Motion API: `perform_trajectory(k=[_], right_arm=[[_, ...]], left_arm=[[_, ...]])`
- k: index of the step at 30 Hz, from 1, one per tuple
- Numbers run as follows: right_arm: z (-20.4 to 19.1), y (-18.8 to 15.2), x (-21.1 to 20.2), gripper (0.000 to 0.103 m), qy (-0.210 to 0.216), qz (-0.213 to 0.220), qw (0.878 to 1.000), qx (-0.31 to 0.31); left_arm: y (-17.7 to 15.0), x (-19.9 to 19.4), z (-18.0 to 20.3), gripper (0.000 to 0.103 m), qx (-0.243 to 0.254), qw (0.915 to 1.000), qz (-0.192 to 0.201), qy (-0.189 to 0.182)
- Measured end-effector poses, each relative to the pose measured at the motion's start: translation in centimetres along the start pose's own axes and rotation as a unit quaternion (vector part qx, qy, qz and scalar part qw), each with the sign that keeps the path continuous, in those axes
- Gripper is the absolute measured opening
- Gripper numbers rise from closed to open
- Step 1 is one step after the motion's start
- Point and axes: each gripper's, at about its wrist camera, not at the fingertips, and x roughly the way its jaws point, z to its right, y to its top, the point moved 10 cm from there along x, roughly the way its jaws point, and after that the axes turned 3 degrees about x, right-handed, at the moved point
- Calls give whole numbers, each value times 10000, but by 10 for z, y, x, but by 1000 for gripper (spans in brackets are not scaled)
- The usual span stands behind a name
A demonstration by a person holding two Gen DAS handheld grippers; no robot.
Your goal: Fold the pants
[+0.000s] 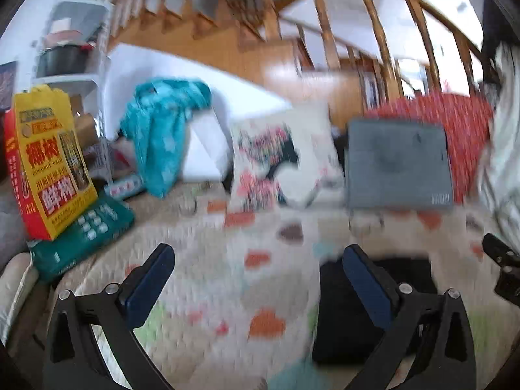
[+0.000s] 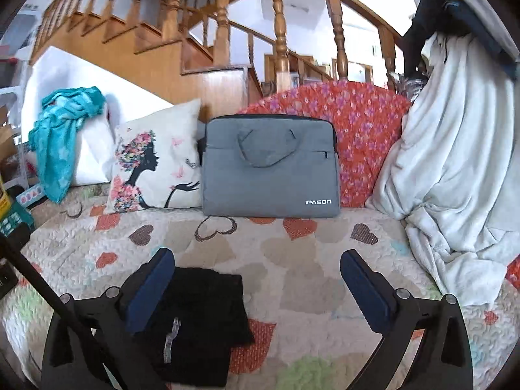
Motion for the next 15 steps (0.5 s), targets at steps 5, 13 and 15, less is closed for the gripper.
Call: perform_trajectory(k=[5, 13, 15], right_arm=[[-10, -37, 4, 103, -11, -539, 9982, -244], [-3, -95, 27, 103, -110, -1382, 9903, -72], [2, -110, 36, 103, -5, -1748, 9843, 236]], left_arm=[[-37, 13, 26, 103, 422, 9938, -880, -527], [-68, 24, 45, 103, 278, 9834, -1545, -915], [-76, 30, 51, 103, 127, 9771, -1807, -1115]])
